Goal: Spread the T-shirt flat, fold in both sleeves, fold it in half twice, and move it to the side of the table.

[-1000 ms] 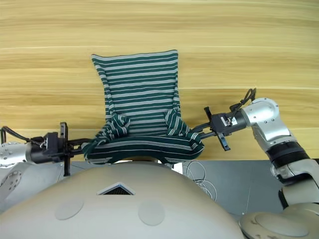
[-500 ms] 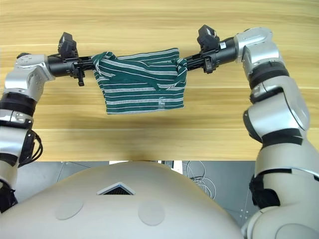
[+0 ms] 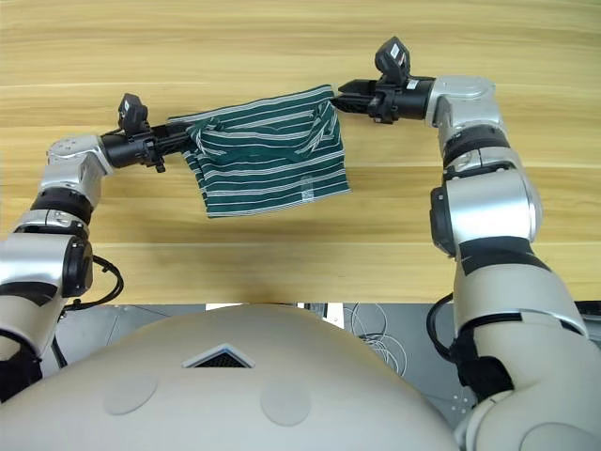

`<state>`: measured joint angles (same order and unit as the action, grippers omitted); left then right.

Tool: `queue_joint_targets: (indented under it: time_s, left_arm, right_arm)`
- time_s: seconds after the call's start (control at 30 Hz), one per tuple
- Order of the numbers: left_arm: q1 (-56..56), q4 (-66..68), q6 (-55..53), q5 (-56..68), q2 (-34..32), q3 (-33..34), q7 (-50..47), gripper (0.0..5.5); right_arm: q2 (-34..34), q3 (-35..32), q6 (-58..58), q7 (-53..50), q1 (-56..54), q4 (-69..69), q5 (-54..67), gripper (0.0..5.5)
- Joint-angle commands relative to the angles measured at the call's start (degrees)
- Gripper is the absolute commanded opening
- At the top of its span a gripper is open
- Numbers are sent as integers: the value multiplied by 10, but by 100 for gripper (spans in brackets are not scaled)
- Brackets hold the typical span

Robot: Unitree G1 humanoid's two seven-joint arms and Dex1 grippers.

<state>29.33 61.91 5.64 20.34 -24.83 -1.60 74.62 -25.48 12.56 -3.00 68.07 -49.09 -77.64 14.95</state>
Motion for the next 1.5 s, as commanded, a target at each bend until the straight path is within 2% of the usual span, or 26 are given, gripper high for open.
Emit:
queue_joint_targets:
  time_s: [0.03, 0.13, 0.23, 0.3, 0.37, 0.43, 0.53, 0.6, 0.7, 0.9, 1.07, 1.17, 1.3, 1.5]
  left_arm:
    - [-10, -23, -12, 28, 5, 57, -8, 207]
    - [-39, -32, -9, 29, 11, 93, -77, 249]
    - [-96, -97, -22, 81, 36, 168, -161, 299]
    - [-158, -197, -36, 123, 57, 213, -208, 328]
    - [-224, -280, -18, 128, 74, 237, -251, 357]
    - [-276, -334, 14, 115, 92, 247, -284, 388]
    - [-319, -433, 38, 124, 124, 247, -311, 452]
    - [-328, -487, 40, 123, 134, 242, -335, 474]
    - [-354, -555, 44, 102, 150, 215, -356, 538]
    - [-397, -650, 30, 107, 159, 193, -385, 538]
    - [-413, -684, 23, 100, 158, 176, -396, 538]
    - [-416, -692, 22, 100, 157, 168, -402, 538]
    - [-420, -704, 18, 99, 157, 157, -405, 538]
    - [-429, -724, 12, 105, 156, 141, -404, 538]
  right_arm:
    - [5, -37, -13, -49, 15, 2, -35, 251]
    - [-5, -67, -64, -49, 34, 14, -46, 296]
    - [-20, -120, -135, -5, 83, 52, -19, 351]
    - [-24, -159, -184, 45, 150, 128, 19, 384]
    - [-3, -179, -198, 36, 241, 289, 58, 416]
    - [39, -155, -170, -28, 316, 466, 57, 450]
    - [105, -36, -122, -97, 403, 650, -15, 520]
    - [141, 27, -67, -144, 416, 661, -71, 522]
    - [168, 62, -15, -199, 416, 649, -114, 522]
    - [217, 92, 44, -272, 398, 588, -149, 522]
    - [256, 75, 100, -302, 354, 483, -143, 522]
    - [234, 119, 75, -262, 372, 497, -170, 522]
    - [135, 194, -27, -187, 411, 546, -228, 522]
    - [-30, 206, -178, -88, 446, 674, -227, 522]
